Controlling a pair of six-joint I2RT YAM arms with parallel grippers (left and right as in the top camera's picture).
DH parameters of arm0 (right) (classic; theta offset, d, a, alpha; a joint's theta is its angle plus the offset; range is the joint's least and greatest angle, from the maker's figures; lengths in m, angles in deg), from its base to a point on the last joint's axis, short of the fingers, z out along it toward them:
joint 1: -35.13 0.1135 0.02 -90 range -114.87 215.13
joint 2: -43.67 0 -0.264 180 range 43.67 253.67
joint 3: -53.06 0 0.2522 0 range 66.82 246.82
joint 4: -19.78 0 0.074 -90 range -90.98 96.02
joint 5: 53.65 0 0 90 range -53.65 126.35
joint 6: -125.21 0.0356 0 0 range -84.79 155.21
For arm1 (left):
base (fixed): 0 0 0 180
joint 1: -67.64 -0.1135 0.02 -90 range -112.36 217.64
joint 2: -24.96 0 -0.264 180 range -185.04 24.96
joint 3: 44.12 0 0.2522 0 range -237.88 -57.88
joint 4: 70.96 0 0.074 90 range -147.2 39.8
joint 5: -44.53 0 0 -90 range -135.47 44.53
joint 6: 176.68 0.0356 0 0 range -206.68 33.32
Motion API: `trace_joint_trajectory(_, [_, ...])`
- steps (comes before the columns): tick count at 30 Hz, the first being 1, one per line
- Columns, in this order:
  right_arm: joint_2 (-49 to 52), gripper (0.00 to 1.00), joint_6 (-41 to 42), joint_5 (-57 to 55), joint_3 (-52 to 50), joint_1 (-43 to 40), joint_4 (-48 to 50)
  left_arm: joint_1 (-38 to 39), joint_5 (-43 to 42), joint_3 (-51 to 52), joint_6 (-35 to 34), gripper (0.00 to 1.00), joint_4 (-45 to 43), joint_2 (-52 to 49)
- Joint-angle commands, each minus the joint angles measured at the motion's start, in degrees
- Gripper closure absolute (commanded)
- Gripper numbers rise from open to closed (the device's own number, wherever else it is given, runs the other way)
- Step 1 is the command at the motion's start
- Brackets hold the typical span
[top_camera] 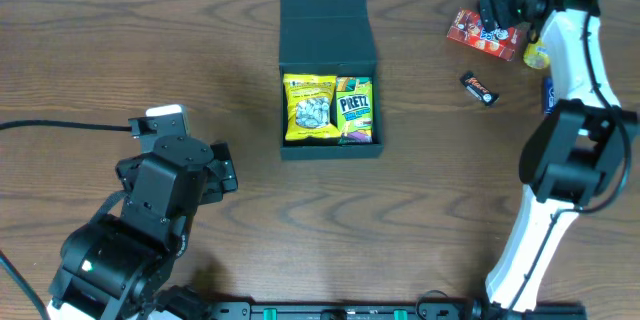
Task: Pack container
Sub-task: 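Move the right gripper to the red biscuit box and grasp it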
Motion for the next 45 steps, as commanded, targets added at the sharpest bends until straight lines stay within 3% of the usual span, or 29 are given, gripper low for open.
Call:
trace_joint_trajectory(1, [3.3, 0.01, -3.1, 3.5, 2.9, -1.0, -0.3, -0.2, 1.0, -0.5, 0.8, 0.05, 0.0, 0.0])
trace_joint_trajectory(24, [11.6, 0.01, -3.4, 5.1, 3.1, -1.7, 0.5, -0.2, 1.0, -0.5, 0.8, 0.05, 0.1, 0.0])
trace_joint_trajectory(45, [11.9, 0.01, -3.2, 14.3, 3.2, -1.5, -9.3, -0.2, 1.0, -0.5, 0.8, 0.05, 0.0, 0.0])
